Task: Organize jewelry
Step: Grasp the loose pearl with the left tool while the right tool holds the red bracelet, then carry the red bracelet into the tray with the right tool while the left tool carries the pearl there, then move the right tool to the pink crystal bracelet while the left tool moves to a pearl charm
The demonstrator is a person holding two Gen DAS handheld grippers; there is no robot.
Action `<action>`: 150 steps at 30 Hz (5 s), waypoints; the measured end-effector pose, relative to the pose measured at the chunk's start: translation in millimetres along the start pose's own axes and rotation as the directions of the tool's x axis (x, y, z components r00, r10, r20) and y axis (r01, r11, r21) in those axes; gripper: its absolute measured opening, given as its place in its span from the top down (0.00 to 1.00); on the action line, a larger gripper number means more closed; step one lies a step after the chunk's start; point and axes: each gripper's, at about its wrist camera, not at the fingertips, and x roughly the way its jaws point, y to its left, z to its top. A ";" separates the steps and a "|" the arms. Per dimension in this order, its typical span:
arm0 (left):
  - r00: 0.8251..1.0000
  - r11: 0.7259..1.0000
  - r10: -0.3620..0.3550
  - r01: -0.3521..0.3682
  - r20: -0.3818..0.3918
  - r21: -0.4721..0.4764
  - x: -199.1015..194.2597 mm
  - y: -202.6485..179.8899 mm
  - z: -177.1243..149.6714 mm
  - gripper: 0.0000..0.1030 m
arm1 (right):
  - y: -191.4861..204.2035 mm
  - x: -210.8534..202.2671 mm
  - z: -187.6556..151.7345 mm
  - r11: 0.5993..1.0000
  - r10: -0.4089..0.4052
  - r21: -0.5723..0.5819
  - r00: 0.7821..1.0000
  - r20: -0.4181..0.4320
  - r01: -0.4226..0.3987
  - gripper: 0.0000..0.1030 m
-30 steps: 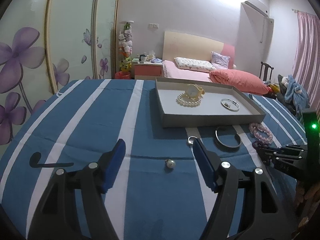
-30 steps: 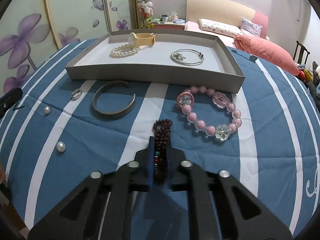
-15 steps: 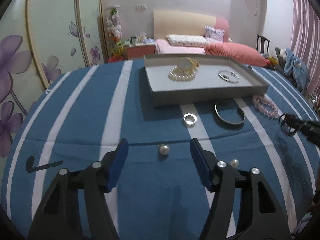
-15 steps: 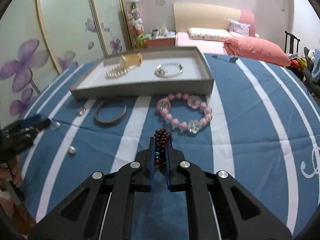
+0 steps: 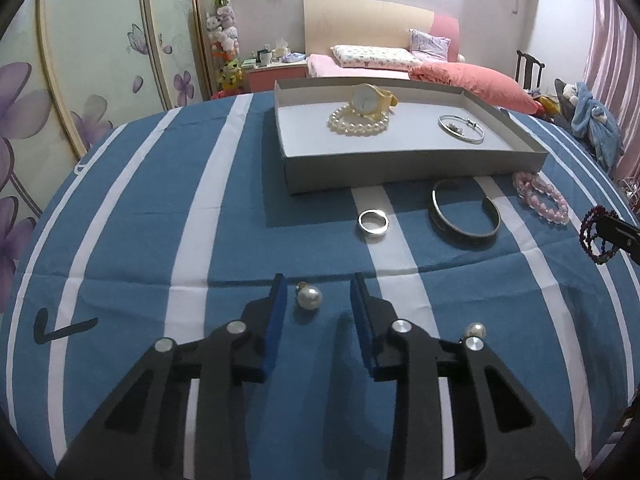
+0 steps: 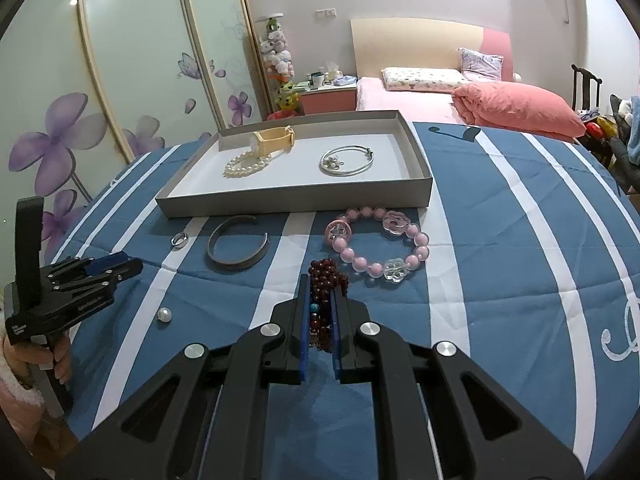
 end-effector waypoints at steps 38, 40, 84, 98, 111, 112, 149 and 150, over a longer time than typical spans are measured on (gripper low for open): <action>0.895 0.998 -0.048 0.065 0.444 -0.023 -113.7 -16.9 19.0 0.87 | 21.9 -74.1 39.0 0.998 0.047 -0.048 0.917 0.396 -0.031 0.91; 0.886 0.998 -0.044 0.061 0.461 -0.023 -117.3 -19.5 19.5 0.87 | 23.8 -75.8 41.5 0.998 0.051 -0.052 0.909 0.413 -0.033 0.91; 0.859 0.997 -0.014 0.052 0.512 -0.061 -48.7 -43.3 110.2 0.87 | 27.5 3.4 113.7 0.999 0.020 -0.050 0.883 0.469 0.004 0.91; 0.905 0.997 -0.014 0.044 0.426 -0.060 17.3 -42.7 128.9 0.87 | 18.2 71.4 113.1 1.000 0.003 -0.028 0.953 0.304 0.006 0.91; 0.928 0.997 -0.016 0.041 0.373 -0.060 42.4 -40.2 131.5 0.87 | 12.8 83.5 114.2 0.999 -0.019 -0.020 0.962 0.274 0.026 0.53; 0.930 0.997 -0.016 0.041 0.368 -0.060 43.6 -40.5 132.2 0.87 | 11.7 83.6 115.0 1.000 -0.020 -0.014 0.961 0.275 0.025 0.53; 0.955 0.991 -0.012 0.051 0.296 -0.125 -30.5 18.6 49.9 0.30 | -39.9 37.2 54.3 0.989 -0.146 0.029 0.984 0.101 0.144 0.53; 0.959 0.990 -0.013 0.053 0.285 -0.132 -32.8 21.0 42.8 0.27 | -43.6 36.3 51.0 0.988 -0.153 0.036 0.984 0.091 0.151 0.53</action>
